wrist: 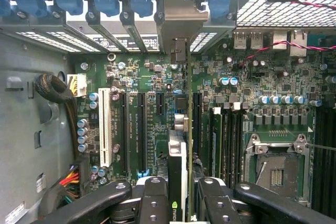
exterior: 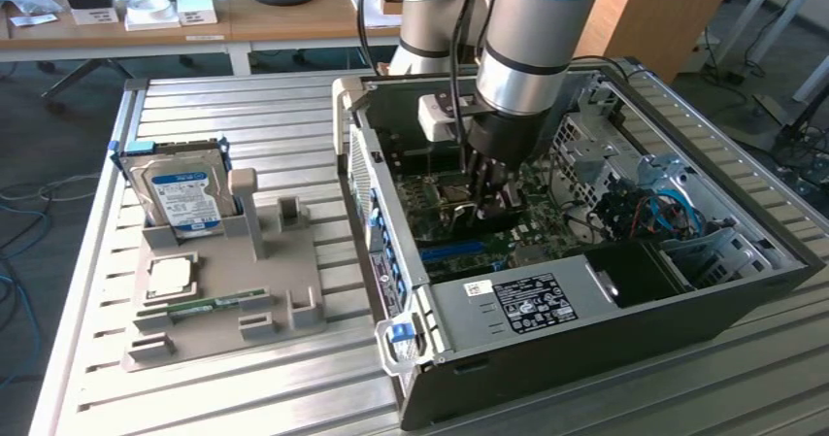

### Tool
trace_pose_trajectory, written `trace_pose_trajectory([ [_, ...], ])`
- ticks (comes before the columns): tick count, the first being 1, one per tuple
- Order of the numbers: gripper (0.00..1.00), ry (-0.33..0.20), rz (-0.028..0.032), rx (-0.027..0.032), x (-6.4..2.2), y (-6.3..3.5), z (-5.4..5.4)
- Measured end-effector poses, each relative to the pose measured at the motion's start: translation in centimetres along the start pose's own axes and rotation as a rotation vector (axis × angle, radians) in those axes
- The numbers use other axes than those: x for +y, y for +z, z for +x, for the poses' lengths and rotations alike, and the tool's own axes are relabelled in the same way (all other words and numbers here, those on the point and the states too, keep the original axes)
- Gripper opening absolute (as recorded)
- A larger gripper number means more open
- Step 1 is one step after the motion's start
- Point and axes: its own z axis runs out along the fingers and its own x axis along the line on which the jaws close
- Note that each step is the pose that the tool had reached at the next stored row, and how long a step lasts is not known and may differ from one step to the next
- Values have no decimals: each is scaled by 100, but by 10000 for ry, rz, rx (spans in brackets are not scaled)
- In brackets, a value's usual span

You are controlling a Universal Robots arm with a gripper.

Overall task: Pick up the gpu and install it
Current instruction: 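Insert the gpu into the slot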

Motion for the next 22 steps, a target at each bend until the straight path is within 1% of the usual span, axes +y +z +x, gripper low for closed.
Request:
trace_pose_trajectory([
  [19,27,-1,0,1,15,21,1],
  [20,27,2,4,-1,20,25,1],
  [22,27,1,35,-1,25,37,1],
])
